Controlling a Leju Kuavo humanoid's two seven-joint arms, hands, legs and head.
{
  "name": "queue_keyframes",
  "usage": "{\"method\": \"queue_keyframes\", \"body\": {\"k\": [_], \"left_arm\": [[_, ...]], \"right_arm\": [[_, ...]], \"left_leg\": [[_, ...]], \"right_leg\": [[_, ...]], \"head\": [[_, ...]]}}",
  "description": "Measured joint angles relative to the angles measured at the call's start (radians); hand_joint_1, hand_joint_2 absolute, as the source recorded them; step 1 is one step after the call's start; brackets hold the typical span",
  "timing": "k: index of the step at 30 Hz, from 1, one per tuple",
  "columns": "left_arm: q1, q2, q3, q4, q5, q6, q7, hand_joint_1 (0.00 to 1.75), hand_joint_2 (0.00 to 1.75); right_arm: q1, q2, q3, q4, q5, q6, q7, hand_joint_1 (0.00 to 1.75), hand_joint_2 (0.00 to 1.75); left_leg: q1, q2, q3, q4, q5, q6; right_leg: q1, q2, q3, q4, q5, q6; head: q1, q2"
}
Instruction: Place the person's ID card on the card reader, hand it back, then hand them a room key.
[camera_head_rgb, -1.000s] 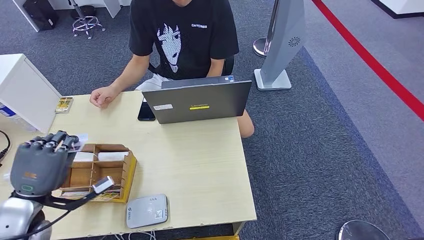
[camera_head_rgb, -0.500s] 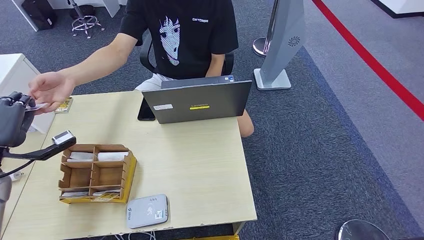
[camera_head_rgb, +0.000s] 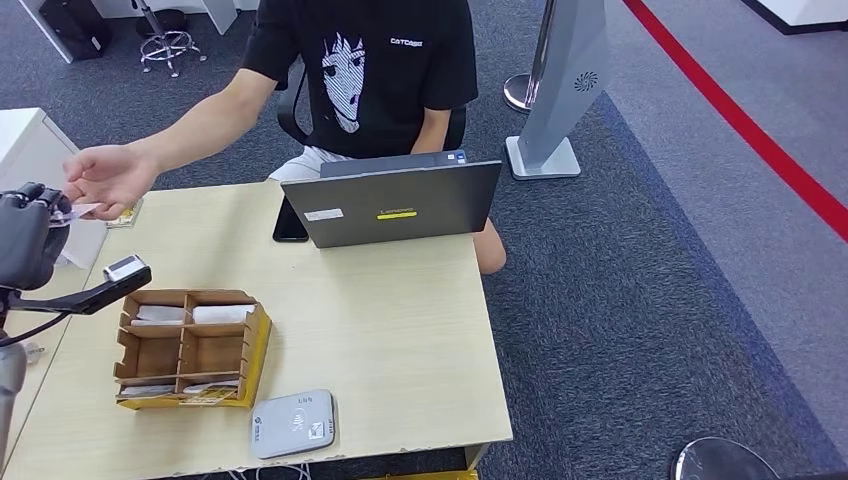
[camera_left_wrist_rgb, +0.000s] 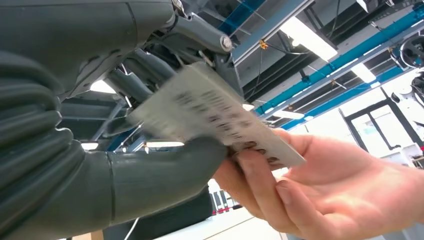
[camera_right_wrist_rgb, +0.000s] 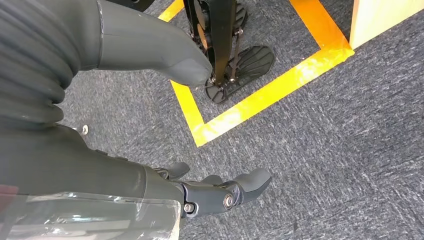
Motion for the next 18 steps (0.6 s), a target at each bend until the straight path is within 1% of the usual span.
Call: {"method": "queue_keyframes", "body": {"k": [3, 5, 8, 12, 15, 18], "left_arm": [[0.013, -0.013, 0.0, -0.014, 0.003, 0.02, 0.004, 0.0, 1.75], [0.042, -0.019, 0.0, -0.047, 0.01, 0.038, -0.002, 0.0, 1.75], [0.107, -0.023, 0.0, -0.117, 0.02, 0.065, -0.023, 0.0, 1.75], [0.218, -0.035, -0.018, -0.23, 0.003, 0.124, -0.041, 0.0, 1.75], [0.297, -0.049, -0.053, -0.3, -0.044, 0.179, -0.037, 0.0, 1.75], [0.357, -0.06, -0.106, -0.348, -0.091, 0.225, -0.02, 0.0, 1.75]], "right_arm": [[-0.001, 0.0, 0.0, 0.0, 0.004, -0.002, -0.009, 0.0, 1.75], [-0.001, 0.0, 0.0, 0.0, 0.013, -0.007, -0.029, 0.0, 1.75], [0.0, 0.0, 0.0, 0.0, 0.026, -0.018, -0.057, 0.0, 1.75], [0.0, 0.001, -0.007, 0.0, 0.017, -0.023, -0.077, 0.0, 1.75], [0.001, 0.003, -0.016, 0.0, 0.02, -0.028, -0.087, 0.0, 1.75], [0.002, 0.006, -0.018, 0.0, 0.036, -0.038, -0.091, 0.0, 1.75]], "left_leg": [[0.0, 0.0, -0.001, 0.0, 0.0, 0.0], [0.0, 0.0, -0.001, 0.0, 0.0, 0.0], [0.0, 0.0, -0.001, 0.0, -0.001, 0.0], [0.0, 0.0, 0.0, 0.0, -0.001, 0.0], [0.0, 0.0, 0.0, 0.0, -0.001, 0.001], [0.0, 0.0, 0.0, 0.0, -0.001, 0.001]], "right_leg": [[0.0, 0.0, 0.0, 0.0, 0.0, 0.0], [0.0, 0.0, 0.0, 0.0, 0.0, 0.0], [0.0, 0.0, 0.0, 0.0, 0.0, 0.0], [-0.001, 0.0, 0.0, -0.001, 0.0, 0.0], [-0.001, 0.0, 0.0, -0.001, 0.0, 0.0], [-0.001, -0.001, 0.0, -0.001, 0.0, 0.0]], "head": [[0.0, 0.0], [0.0, 0.0], [0.0, 0.0], [0.0, 0.0], [0.0, 0.0], [0.0, 0.0]]}}
